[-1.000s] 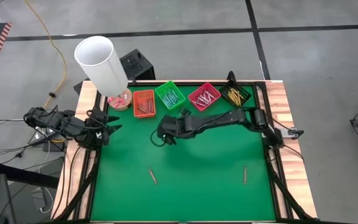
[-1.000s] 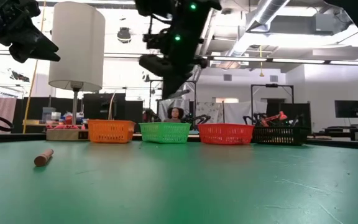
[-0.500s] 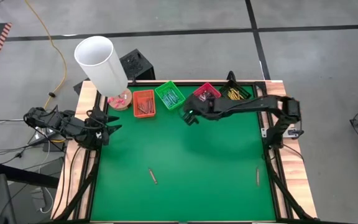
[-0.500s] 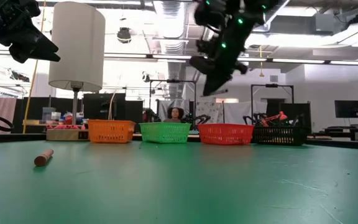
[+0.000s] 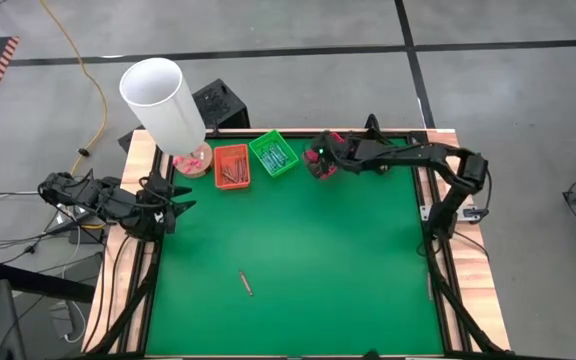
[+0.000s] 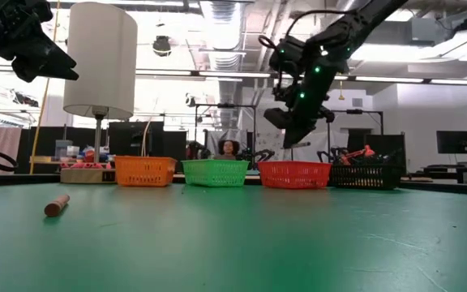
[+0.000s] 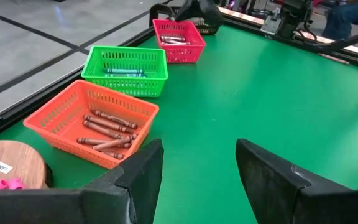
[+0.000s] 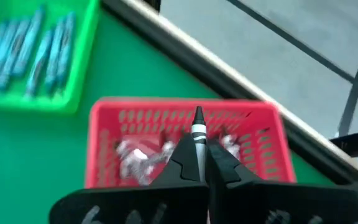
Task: Sort crayons
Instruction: Put the black crayon into the red bin, then put the brown crayon into the orange bin
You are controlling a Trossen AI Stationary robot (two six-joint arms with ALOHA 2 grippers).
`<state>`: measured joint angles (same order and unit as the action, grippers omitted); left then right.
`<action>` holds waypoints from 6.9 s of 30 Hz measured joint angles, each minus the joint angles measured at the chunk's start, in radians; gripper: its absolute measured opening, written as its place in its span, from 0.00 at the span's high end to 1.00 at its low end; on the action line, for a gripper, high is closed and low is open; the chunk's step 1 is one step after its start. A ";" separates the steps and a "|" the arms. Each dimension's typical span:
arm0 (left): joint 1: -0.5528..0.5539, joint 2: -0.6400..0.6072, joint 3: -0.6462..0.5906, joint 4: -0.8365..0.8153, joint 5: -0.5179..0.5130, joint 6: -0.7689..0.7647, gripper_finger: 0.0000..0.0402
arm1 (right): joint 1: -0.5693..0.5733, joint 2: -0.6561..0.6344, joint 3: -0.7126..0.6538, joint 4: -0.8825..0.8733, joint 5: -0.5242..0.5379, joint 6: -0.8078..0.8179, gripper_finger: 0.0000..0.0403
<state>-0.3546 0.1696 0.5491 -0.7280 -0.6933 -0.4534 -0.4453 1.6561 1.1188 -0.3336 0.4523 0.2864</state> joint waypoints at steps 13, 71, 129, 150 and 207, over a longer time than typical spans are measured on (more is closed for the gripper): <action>0.000 0.000 0.000 0.000 0.000 0.000 0.52 | -0.073 0.100 0.001 0.061 -0.087 -0.008 1.00; 0.000 0.000 0.000 0.000 0.000 0.000 0.52 | 0.174 -0.206 0.002 -0.616 -0.616 0.255 0.85; 0.000 0.000 0.000 0.000 0.000 0.000 0.52 | 1.329 0.018 0.001 -1.027 -0.787 1.859 0.99; 0.000 0.000 0.000 0.000 0.000 0.000 0.52 | 1.402 0.231 -0.015 -0.958 -0.900 1.834 1.00; 0.000 0.000 0.000 0.000 0.000 0.000 0.52 | 1.401 -0.109 -0.047 -0.872 -0.447 1.678 0.77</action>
<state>-0.3546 0.1696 0.5491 -0.7280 -0.6933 -0.4534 0.9553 1.5471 1.0715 -1.2053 0.0058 1.9647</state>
